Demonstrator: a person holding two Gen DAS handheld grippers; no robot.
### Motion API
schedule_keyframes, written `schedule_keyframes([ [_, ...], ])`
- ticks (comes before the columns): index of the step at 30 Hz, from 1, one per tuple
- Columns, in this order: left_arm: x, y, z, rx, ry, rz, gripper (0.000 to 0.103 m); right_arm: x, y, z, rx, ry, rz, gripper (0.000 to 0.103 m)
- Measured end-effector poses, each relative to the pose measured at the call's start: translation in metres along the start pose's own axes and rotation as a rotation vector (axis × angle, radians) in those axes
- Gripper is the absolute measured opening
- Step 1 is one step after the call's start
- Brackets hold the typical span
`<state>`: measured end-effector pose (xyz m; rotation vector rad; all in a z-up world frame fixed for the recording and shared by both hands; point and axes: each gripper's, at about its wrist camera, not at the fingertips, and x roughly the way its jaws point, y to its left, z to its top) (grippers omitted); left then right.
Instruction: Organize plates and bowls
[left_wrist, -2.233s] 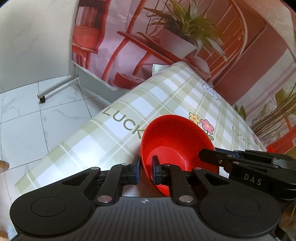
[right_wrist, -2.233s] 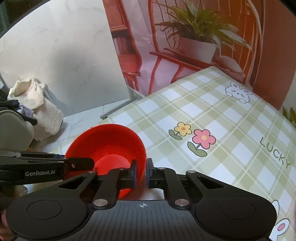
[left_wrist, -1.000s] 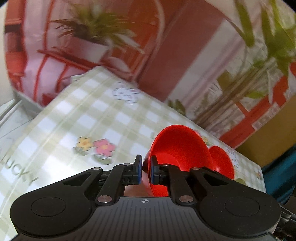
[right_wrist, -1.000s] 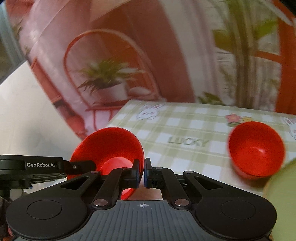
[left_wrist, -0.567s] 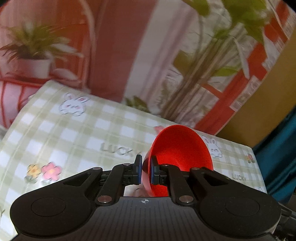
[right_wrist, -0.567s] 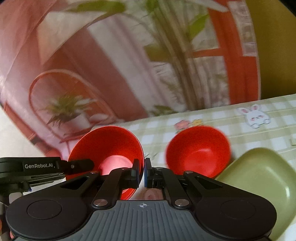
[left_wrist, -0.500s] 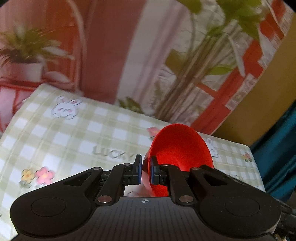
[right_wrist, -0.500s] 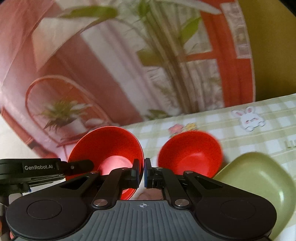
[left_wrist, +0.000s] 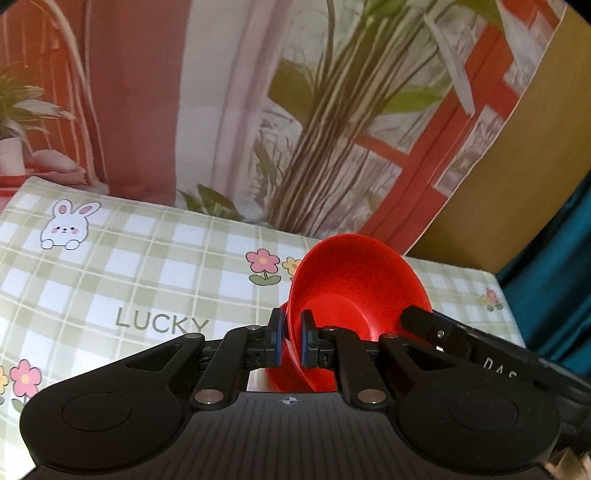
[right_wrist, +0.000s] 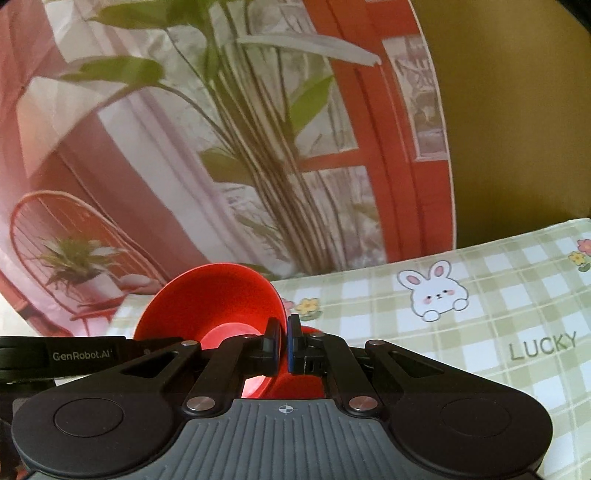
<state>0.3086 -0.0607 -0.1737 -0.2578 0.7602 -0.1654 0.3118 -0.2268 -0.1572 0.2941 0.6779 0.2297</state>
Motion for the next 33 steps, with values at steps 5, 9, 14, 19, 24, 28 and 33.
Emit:
schedule_keyframes([
  [5, 0.021, 0.002, -0.001, 0.016, 0.039, 0.003, 0.01, 0.016, -0.011, 0.0, -0.006, 0.034, -0.009, 0.004],
  [9, 0.027, 0.0, -0.002, 0.027, 0.051, 0.019, 0.01, 0.027, -0.015, -0.002, -0.019, 0.06, -0.019, 0.004],
  [14, 0.036, -0.004, -0.005, 0.047, 0.071, 0.035, 0.01, 0.036, -0.02, -0.004, -0.021, 0.082, -0.028, 0.005],
  [19, 0.042, -0.003, -0.007, 0.041, 0.083, 0.033, 0.01, 0.041, -0.025, -0.007, -0.012, 0.1, -0.037, 0.005],
  [24, 0.044, -0.006, -0.008, 0.063, 0.092, 0.04, 0.01, 0.044, -0.028, -0.01, -0.011, 0.113, -0.043, 0.005],
  [28, 0.045, -0.006, -0.009, 0.064, 0.098, 0.04, 0.011, 0.045, -0.03, -0.011, -0.009, 0.118, -0.047, 0.005],
  [33, 0.047, -0.004, -0.009, 0.054, 0.112, 0.035, 0.011, 0.046, -0.031, -0.013, -0.016, 0.128, -0.054, 0.005],
])
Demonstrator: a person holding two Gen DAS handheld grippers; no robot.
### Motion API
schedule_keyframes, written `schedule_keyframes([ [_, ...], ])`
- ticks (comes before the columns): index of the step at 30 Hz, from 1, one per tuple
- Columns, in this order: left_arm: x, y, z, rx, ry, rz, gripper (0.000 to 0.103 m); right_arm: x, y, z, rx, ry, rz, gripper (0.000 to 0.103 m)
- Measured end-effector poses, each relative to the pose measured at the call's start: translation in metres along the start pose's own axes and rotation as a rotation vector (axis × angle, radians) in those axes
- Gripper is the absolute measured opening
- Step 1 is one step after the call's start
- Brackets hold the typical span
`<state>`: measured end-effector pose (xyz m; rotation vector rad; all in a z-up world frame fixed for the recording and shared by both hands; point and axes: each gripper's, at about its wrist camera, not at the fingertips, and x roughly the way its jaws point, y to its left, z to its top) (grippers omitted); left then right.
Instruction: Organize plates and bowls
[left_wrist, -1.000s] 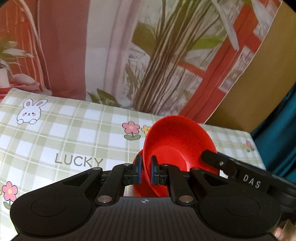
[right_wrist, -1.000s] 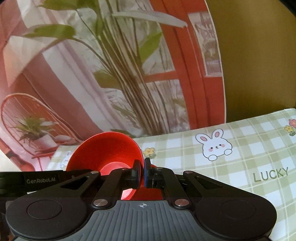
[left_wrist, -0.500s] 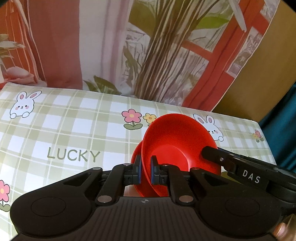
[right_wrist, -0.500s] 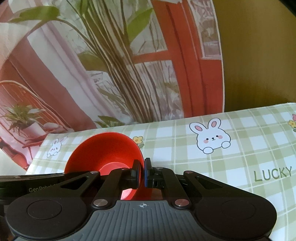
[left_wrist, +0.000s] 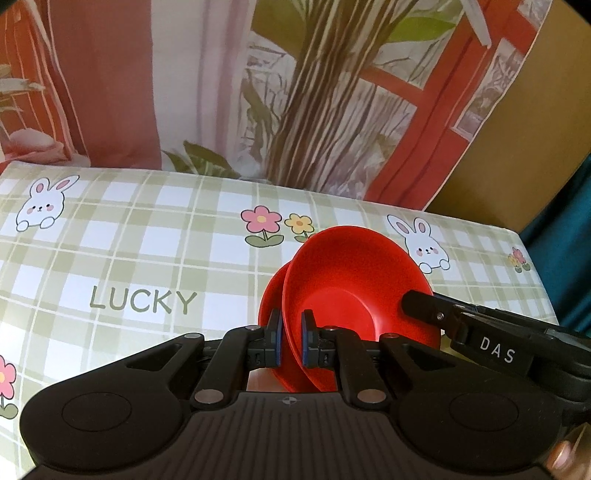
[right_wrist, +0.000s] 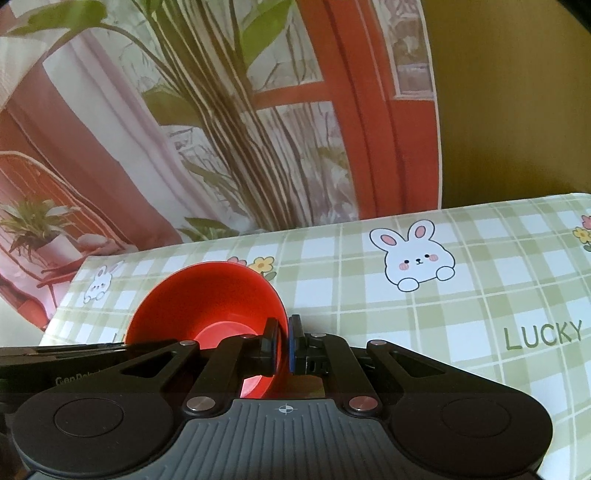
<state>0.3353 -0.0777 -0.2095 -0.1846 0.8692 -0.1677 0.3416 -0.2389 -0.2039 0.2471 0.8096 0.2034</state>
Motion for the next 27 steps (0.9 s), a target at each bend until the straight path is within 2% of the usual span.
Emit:
schedule_keyframes([
  [22, -0.0034, -0.0003, 0.0011, 0.007, 0.001, -0.001, 0.012, 0.0058, 0.0001, -0.0018, -0.033, 0.036, -0.027, 0.007],
  [27, -0.0067, 0.0039, 0.0047, -0.024, 0.011, -0.029, 0.019, 0.0068, 0.0003, -0.0026, -0.039, 0.044, -0.03, 0.007],
])
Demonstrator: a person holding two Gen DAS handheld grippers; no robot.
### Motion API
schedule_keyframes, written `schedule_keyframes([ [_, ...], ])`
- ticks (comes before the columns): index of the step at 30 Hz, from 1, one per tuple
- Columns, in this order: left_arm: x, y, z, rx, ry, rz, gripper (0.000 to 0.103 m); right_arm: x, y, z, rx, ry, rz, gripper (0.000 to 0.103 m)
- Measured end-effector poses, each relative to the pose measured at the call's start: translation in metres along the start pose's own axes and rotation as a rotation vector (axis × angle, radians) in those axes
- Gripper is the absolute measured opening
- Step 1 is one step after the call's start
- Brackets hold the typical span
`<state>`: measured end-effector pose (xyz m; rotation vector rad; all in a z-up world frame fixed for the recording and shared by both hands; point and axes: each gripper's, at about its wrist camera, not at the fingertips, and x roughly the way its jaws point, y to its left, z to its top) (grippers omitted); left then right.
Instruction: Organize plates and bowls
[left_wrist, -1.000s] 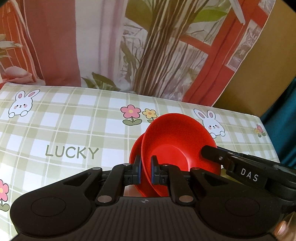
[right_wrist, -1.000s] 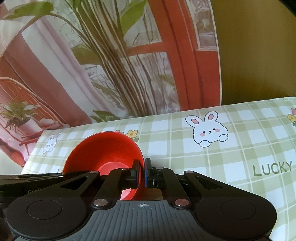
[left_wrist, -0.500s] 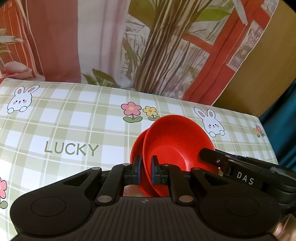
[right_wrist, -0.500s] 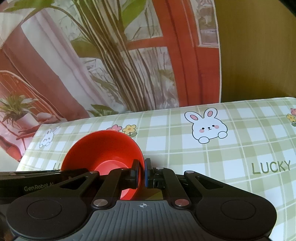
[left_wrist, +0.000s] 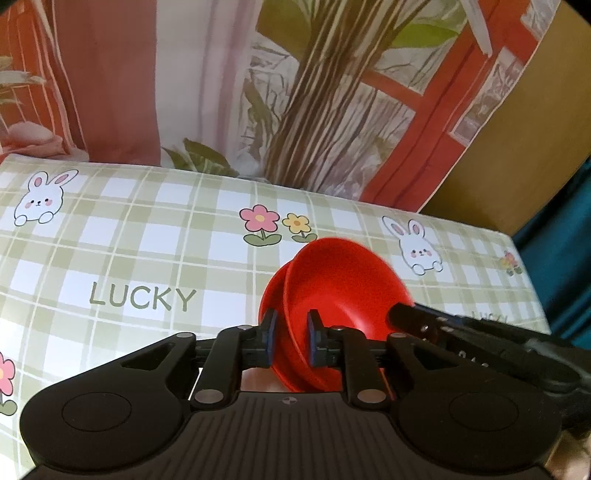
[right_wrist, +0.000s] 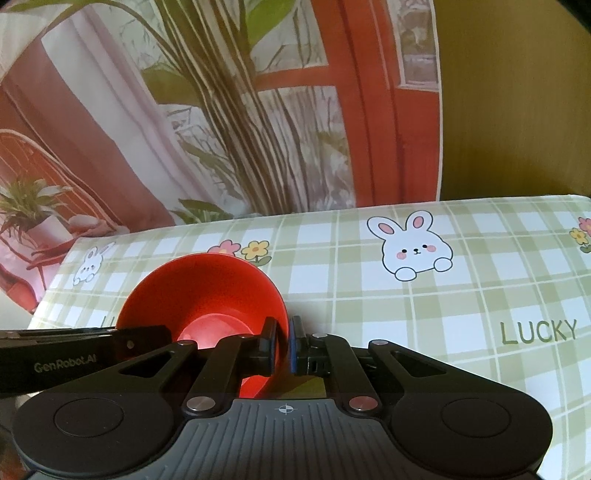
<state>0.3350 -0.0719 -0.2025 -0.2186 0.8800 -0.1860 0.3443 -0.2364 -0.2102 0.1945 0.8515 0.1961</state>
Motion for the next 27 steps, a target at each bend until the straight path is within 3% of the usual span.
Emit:
schedule_keyframes([
  [4, -0.005, 0.0, 0.002, 0.003, -0.011, 0.008, 0.019, 0.001, -0.001, 0.0, -0.006, 0.008, 0.002, 0.007],
  [8, -0.008, 0.004, 0.003, -0.004, -0.026, 0.024, 0.027, 0.001, -0.001, 0.0, -0.01, 0.015, 0.0, 0.007],
  [15, -0.006, 0.015, 0.004, -0.051, -0.027, 0.034, 0.027, 0.002, 0.0, 0.0, -0.01, 0.018, 0.002, 0.009],
  [27, 0.017, 0.02, -0.01, -0.148, 0.008, -0.034, 0.027, 0.014, -0.002, 0.003, 0.025, 0.067, 0.011, 0.014],
])
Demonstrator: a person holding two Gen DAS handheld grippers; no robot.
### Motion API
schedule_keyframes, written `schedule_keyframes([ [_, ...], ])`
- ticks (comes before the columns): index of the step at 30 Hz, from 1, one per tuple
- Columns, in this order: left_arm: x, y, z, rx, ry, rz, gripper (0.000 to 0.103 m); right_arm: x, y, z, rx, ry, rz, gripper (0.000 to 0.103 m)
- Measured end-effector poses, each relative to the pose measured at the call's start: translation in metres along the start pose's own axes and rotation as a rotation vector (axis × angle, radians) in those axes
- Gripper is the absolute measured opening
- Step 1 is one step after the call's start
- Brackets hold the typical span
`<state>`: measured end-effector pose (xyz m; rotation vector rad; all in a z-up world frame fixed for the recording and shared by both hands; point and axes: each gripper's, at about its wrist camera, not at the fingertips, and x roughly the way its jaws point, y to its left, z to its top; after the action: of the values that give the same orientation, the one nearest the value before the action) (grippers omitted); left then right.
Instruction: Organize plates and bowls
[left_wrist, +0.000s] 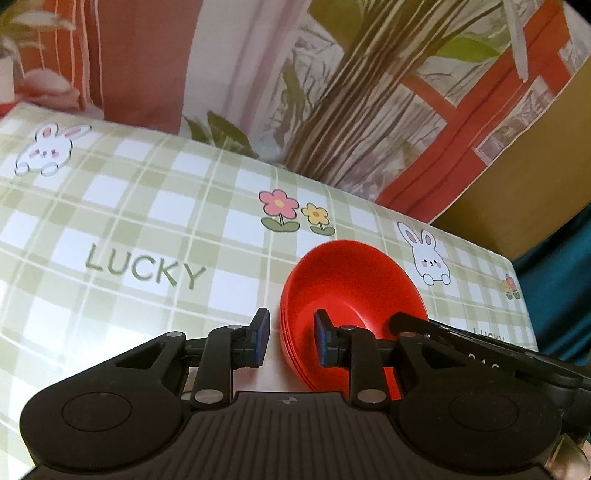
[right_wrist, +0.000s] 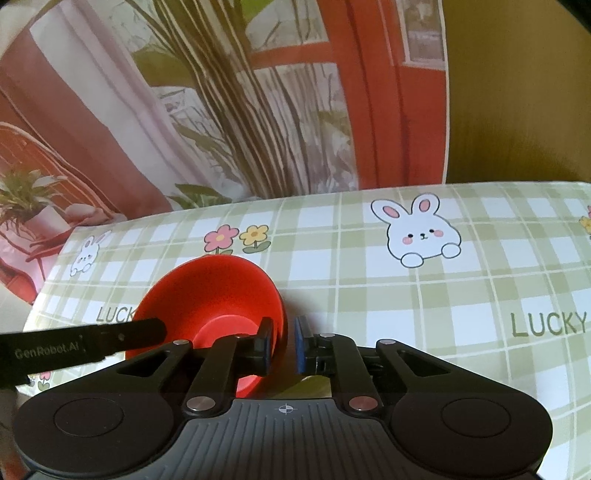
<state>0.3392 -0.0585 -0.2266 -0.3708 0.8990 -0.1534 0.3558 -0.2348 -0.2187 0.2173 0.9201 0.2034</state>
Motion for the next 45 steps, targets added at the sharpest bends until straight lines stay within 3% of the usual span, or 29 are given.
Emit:
schedule_keyframes([
  [7, 0.003, 0.011, -0.007, -0.085, -0.004, -0.042, 0.026, 0.007, -0.003, 0.002, 0.044, 0.035, 0.014, 0.014],
  [12, 0.005, 0.02, -0.013, -0.138, -0.013, -0.07, 0.017, 0.009, -0.001, 0.002, 0.046, 0.038, 0.011, 0.015],
  [16, 0.003, 0.016, -0.014, -0.115, -0.022, -0.054, 0.016, 0.008, -0.002, 0.002, 0.053, 0.036, 0.011, 0.013],
  [18, 0.002, 0.013, -0.014, -0.104, -0.021, -0.041, 0.015, 0.008, -0.001, 0.001, 0.051, 0.035, 0.021, 0.008],
  [32, -0.02, 0.013, -0.016, -0.068, -0.052, 0.006, 0.014, -0.001, 0.011, 0.0, 0.059, 0.002, 0.03, 0.007],
  [45, -0.073, 0.012, -0.021, -0.016, -0.096, 0.061, 0.014, -0.033, 0.04, -0.012, 0.041, -0.068, 0.06, 0.007],
])
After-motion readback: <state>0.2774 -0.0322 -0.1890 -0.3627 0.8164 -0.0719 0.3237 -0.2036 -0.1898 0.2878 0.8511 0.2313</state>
